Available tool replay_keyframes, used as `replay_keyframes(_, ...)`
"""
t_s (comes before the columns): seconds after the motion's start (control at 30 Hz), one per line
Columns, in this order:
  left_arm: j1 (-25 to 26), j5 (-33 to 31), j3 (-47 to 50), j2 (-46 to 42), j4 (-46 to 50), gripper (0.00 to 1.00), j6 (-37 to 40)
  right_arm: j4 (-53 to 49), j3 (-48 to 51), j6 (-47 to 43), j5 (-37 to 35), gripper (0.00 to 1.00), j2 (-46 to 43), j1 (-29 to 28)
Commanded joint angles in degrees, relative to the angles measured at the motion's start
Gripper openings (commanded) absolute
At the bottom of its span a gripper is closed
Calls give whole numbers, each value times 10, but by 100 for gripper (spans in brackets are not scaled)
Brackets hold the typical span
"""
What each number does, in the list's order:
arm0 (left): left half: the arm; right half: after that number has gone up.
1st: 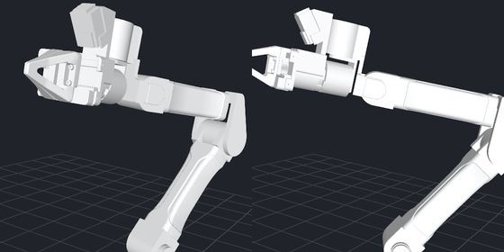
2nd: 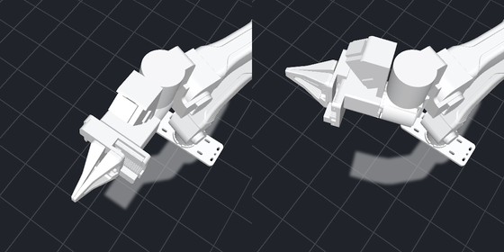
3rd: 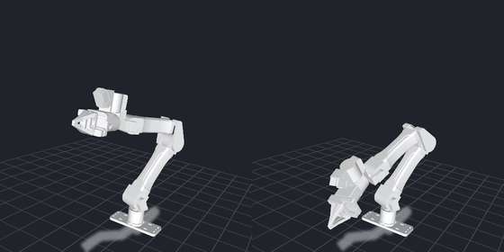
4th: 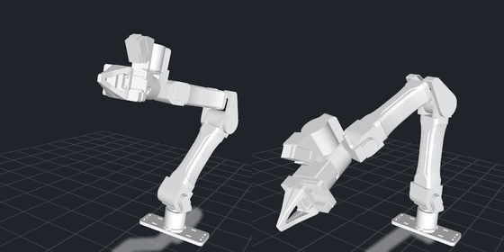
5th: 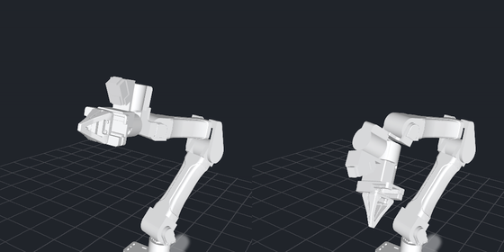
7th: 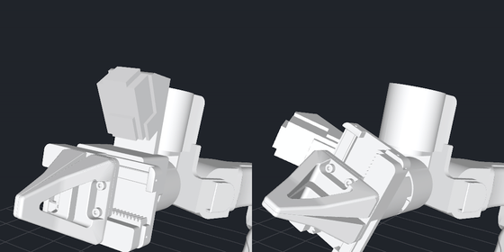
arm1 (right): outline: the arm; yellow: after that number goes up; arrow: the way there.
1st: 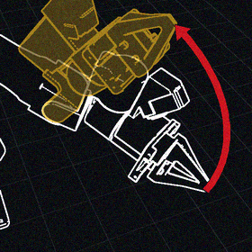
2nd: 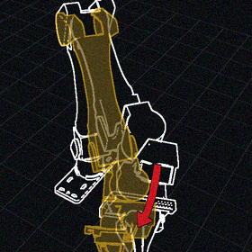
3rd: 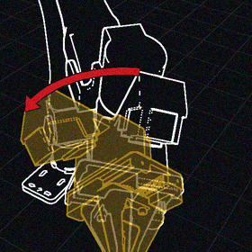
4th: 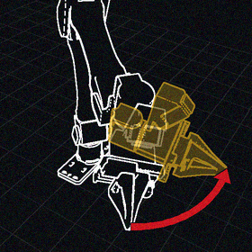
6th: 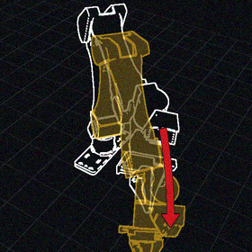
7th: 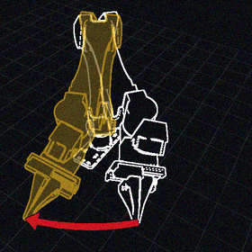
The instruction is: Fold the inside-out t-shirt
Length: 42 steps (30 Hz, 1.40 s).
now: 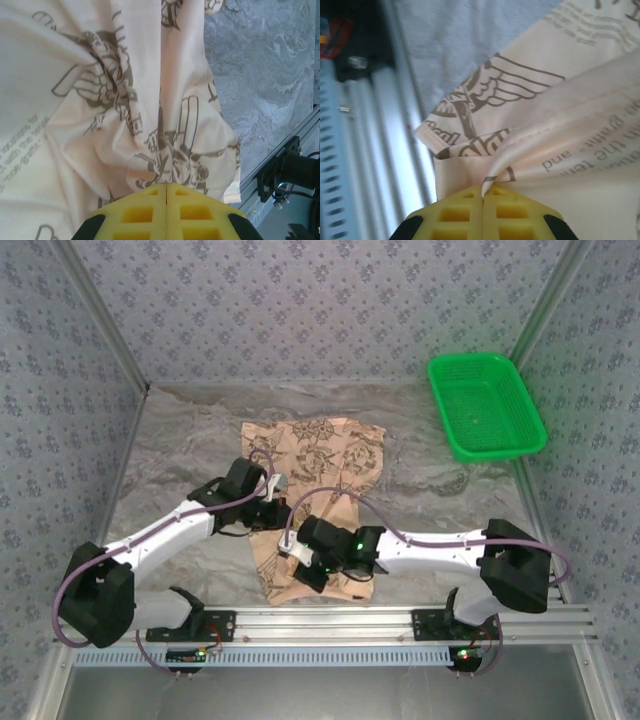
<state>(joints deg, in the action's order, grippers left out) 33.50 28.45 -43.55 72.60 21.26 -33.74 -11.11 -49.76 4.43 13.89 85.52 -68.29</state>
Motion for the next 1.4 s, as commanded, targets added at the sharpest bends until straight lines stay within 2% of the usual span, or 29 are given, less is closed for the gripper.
replay_keyframes(0.0, -2, -15, 12, -13, 2, 1, 3, 34, 29, -2, 159, 13, 22, 36)
replay_keyframes(0.03, -2, -15, 15, -13, 1, 1, 3, 44, 34, 3, 155, 19, 36, 43)
replay_keyframes(0.07, -3, -16, 17, -12, -1, 1, 2, 43, 32, 14, 119, 22, 50, 47)
replay_keyframes(0.2, -2, -18, 22, -8, 1, 0, 4, 30, 23, 71, -33, 25, 70, 49)
replay_keyframes(0.33, -2, -19, 32, -9, -5, 0, 2, -23, 9, 111, -182, 7, 56, 38)
replay_keyframes(0.43, -4, -22, 36, -5, -11, 0, 2, -87, -8, 153, -309, 5, 51, 18)
replay_keyframes(0.5, -3, -23, 37, -1, -13, 0, 2, -103, -11, 167, -328, 2, 46, 19)
replay_keyframes(0.53, -3, -23, 38, 1, -15, 0, 1, -99, -9, 165, -321, 3, 40, 18)
replay_keyframes(0.67, -5, -25, 38, 8, -25, 0, -9, -8, 24, 77, -212, 26, -8, -12)
replay_keyframes(0.73, -5, -31, 35, 11, -30, 0, -13, 15, 26, 37, -185, 34, -24, -32)
replay_keyframes(0.8, -6, -39, 29, 16, -31, 0, -20, 31, 25, -34, -140, 37, -25, -41)
replay_keyframes(0.9, -6, -39, 22, 25, -35, 0, -26, 70, 38, -178, -156, 40, -11, -73)
replay_keyframes(1.07, -6, -32, 16, 42, -45, 0, -30, 54, 33, -406, -133, 44, 32, -54)
replay_keyframes(1.17, -6, -24, 11, 49, -45, 0, -30, -11, 10, -466, -84, 46, 42, -15)
replay_keyframes(1.37, -6, -26, 7, 48, -48, 0, -30, -72, -36, -514, -42, 46, 81, 26)
